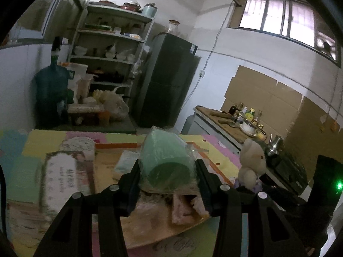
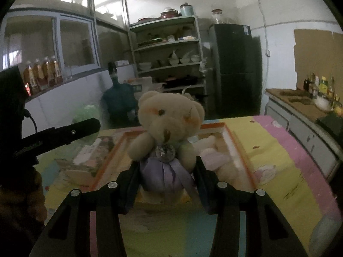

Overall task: Organize soft objects
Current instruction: 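Carry the green ball and teddy bear in both grippers over the cardboard tray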

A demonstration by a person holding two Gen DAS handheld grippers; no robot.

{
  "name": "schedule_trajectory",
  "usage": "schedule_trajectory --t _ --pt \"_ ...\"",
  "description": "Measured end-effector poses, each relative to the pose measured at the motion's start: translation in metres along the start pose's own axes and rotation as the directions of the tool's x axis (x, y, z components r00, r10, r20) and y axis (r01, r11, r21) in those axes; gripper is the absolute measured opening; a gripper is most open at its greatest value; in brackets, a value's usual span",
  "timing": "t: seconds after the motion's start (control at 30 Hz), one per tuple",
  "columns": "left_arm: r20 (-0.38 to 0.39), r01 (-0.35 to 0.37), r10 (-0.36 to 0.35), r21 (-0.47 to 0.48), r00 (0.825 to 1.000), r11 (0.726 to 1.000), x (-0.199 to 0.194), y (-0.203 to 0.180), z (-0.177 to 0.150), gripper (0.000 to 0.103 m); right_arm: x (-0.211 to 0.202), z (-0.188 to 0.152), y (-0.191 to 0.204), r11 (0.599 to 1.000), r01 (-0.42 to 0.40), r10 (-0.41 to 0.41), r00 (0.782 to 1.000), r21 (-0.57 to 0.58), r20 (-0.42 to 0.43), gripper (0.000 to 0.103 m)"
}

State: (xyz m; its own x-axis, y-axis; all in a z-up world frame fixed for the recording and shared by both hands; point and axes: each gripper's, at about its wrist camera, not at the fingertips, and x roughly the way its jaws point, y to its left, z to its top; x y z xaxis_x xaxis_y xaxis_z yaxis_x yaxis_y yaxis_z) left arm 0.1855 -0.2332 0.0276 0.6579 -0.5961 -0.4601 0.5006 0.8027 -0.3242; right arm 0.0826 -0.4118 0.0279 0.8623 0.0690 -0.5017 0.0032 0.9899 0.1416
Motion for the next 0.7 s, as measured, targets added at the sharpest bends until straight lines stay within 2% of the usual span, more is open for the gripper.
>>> schedule_trajectory --t 0.43,0.7 --pt "-0.055 -0.065 0.064 -0.028 0.996 0.997 0.058 -0.013 -0.003 0.049 0.031 0.029 -0.059 0.996 -0.004 0.002 1.000 -0.091 -0.024 0.049" --pt "-0.123 -0.134 0.130 -0.027 0.984 0.991 0.092 -0.006 -0.012 0.049 0.067 0.051 -0.077 0.989 -0.108 0.096 0.988 -0.099 -0.118 0.049"
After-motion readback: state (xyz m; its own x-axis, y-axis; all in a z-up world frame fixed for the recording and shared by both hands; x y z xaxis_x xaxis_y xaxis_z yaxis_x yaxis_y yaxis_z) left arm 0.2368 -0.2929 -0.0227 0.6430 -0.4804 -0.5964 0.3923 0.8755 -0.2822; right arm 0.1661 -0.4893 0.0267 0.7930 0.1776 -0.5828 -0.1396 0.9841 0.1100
